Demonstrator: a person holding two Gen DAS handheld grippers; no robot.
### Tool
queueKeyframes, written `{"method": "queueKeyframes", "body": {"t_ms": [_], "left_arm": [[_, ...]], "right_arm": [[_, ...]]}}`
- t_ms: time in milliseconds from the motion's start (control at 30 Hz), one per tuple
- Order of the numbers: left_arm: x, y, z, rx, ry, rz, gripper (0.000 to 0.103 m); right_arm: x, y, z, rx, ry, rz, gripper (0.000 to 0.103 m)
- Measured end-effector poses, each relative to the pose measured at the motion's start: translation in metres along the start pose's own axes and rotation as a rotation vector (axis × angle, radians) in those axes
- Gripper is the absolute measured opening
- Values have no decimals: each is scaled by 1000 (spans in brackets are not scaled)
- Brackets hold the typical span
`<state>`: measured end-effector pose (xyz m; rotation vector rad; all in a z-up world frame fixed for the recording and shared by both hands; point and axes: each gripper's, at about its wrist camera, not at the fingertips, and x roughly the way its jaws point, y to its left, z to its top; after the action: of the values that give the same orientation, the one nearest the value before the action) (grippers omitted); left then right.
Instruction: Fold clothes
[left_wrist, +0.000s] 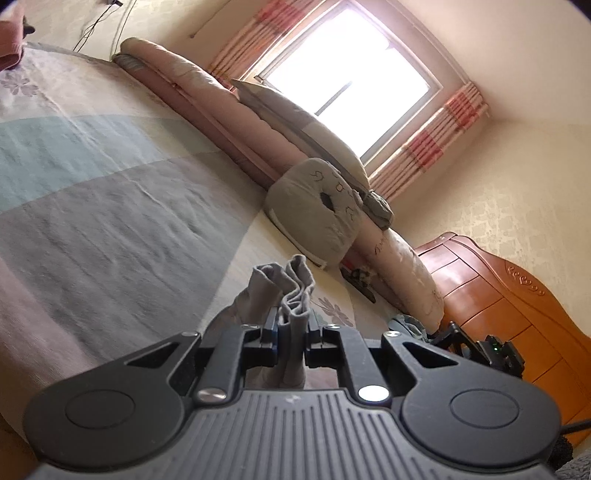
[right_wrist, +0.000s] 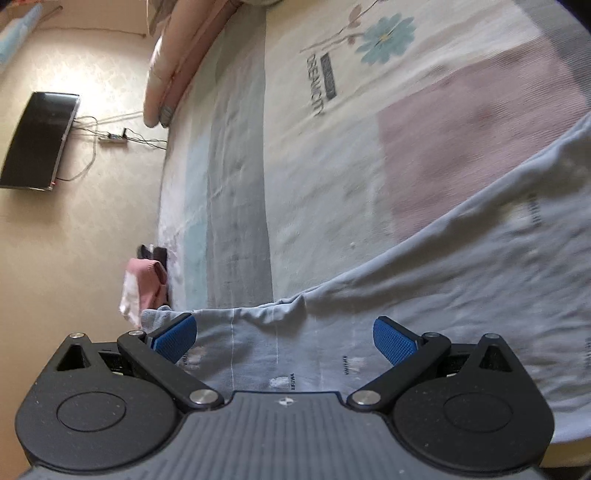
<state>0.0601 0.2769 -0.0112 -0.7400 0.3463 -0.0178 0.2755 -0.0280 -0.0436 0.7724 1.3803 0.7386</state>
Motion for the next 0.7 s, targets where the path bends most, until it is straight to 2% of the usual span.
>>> {"method": "queueKeyframes", "body": {"t_ms": [200,367,700], "left_arm": [[8,-34,-14,29,4,-1,10],[23,-57,-28,48,43,-9,10],[70,-78,-65,56,212,-45,10]], "right_arm": [[-39,-17,9,-31,-25,7,103],[-65,-38,15,-10,-49,30,103],[-114,-59,15,-22,-104,67,103]]}}
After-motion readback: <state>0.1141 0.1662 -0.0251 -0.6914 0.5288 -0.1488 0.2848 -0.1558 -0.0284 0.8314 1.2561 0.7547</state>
